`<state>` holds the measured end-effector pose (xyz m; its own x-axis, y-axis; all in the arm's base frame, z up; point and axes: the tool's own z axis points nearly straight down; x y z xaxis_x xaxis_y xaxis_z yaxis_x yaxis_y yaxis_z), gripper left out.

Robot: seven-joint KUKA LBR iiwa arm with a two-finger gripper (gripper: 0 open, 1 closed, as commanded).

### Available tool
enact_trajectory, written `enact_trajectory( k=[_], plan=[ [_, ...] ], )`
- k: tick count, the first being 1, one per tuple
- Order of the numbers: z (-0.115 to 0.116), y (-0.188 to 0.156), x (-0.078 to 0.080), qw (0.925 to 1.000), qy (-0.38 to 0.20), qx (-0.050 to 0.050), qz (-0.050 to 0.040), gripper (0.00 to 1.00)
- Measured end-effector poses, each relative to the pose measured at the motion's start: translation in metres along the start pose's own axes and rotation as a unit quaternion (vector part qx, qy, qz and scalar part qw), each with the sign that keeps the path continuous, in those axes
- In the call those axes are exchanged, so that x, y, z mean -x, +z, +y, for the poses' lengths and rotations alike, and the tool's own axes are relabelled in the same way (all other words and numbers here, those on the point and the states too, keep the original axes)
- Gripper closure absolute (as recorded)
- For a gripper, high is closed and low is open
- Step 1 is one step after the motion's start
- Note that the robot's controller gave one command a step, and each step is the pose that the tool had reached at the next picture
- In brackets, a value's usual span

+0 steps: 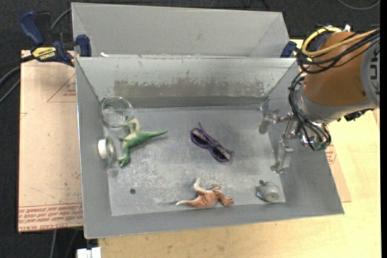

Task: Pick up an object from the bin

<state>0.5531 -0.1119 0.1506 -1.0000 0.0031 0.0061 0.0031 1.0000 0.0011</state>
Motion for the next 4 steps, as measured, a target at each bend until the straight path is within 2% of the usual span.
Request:
enact_trajectory(
  k=[1, 2, 3, 4],
  plan=[
    [0.001, -0.005, 0.002, 1.0, -0.002, 0.0, -0.0035, 0.0],
    [0.046, 0.082, 0.053, 1.0, 0.009, 0.002, 0.0002, 0.0],
    [0.075, 0.075, 0.019, 0.9869, -0.162, 0.0, -0.0031, 0.0],
    [0.11, 0.079, 0.063, 0.9992, -0.04, 0.002, -0.002, 0.0]
  ],
)
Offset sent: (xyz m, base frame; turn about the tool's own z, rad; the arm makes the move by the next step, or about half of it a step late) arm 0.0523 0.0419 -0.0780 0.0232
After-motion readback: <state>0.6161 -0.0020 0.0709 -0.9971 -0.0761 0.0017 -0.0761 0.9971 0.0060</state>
